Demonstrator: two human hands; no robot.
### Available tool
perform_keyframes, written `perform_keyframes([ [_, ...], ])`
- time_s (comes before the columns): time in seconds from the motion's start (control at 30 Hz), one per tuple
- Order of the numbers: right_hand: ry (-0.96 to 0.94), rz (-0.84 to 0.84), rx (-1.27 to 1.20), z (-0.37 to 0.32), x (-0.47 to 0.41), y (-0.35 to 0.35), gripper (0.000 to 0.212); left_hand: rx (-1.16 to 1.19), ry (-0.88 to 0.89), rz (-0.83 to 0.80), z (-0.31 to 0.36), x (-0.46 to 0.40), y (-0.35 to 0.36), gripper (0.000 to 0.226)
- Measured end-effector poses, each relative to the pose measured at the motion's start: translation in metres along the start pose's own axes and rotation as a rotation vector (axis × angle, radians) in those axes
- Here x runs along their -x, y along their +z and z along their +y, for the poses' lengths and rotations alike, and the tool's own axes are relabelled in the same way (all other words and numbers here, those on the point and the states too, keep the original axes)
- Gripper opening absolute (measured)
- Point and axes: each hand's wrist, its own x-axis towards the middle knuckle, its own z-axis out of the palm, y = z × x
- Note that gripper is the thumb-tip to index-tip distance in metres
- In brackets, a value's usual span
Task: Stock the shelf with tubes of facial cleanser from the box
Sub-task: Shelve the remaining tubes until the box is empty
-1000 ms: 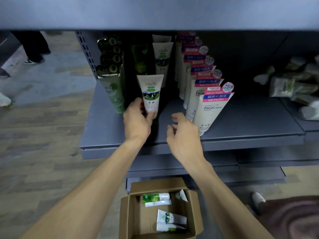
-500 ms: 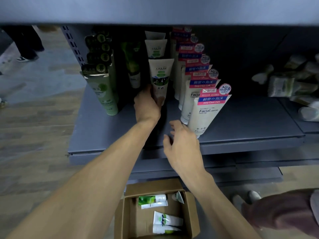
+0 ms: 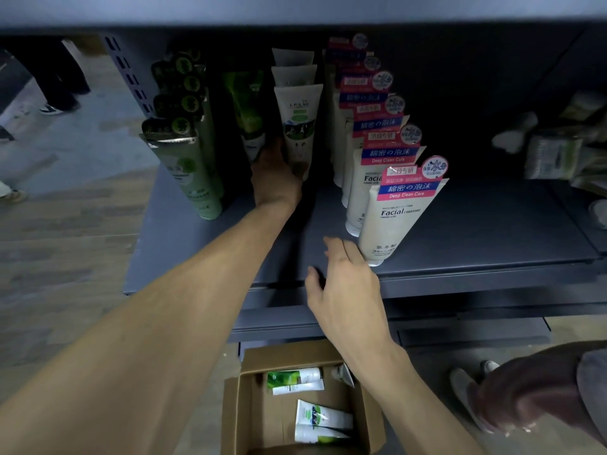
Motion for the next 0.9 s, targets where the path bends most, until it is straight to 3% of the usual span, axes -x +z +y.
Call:
perform_keyframes([
  [0.67,-0.045,0.001,0.028,0.0,0.004,0.003,0.041,-0.006,-0.027,-0.028,0.006,-0.007,0.004,0.056],
  [0.9,-0.063,0.012,0.038,-0.001,0.005,-0.001,0.035,-0.185,0.044,-0.126,0.0,0.028,-0.016,0.058],
])
